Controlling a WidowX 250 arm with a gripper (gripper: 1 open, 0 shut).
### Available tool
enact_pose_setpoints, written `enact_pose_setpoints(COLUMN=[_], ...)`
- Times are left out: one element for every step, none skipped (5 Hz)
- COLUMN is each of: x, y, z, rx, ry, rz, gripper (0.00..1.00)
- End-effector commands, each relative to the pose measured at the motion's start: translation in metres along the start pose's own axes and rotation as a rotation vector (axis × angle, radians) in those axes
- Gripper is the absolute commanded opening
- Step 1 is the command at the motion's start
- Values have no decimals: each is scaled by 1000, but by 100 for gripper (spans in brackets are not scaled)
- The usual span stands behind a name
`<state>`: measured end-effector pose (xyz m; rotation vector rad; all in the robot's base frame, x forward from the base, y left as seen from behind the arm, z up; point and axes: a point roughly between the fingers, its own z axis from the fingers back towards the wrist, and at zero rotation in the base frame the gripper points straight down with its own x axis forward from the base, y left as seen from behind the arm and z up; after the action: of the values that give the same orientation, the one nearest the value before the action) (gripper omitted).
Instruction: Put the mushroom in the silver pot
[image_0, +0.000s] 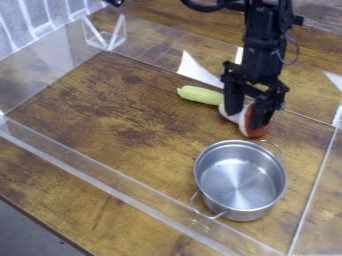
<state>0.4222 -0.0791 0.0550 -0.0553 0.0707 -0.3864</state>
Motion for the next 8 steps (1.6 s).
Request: enact_pose_setpoints(x=[10,10,8,11,15,13,10,8], y=[-5,6,18,12,5,9,11,14], z=[36,44,49,30,15,0,-8,-15], rx=[34,42,41,17,-2,-17,-24,-32], ry=[-47,-30,-6,8,19,34,46,59], rz=[-34,-102,-167,-112,-57,-45,-35,-25], gripper=[0,100,100,100,100,100,100,100])
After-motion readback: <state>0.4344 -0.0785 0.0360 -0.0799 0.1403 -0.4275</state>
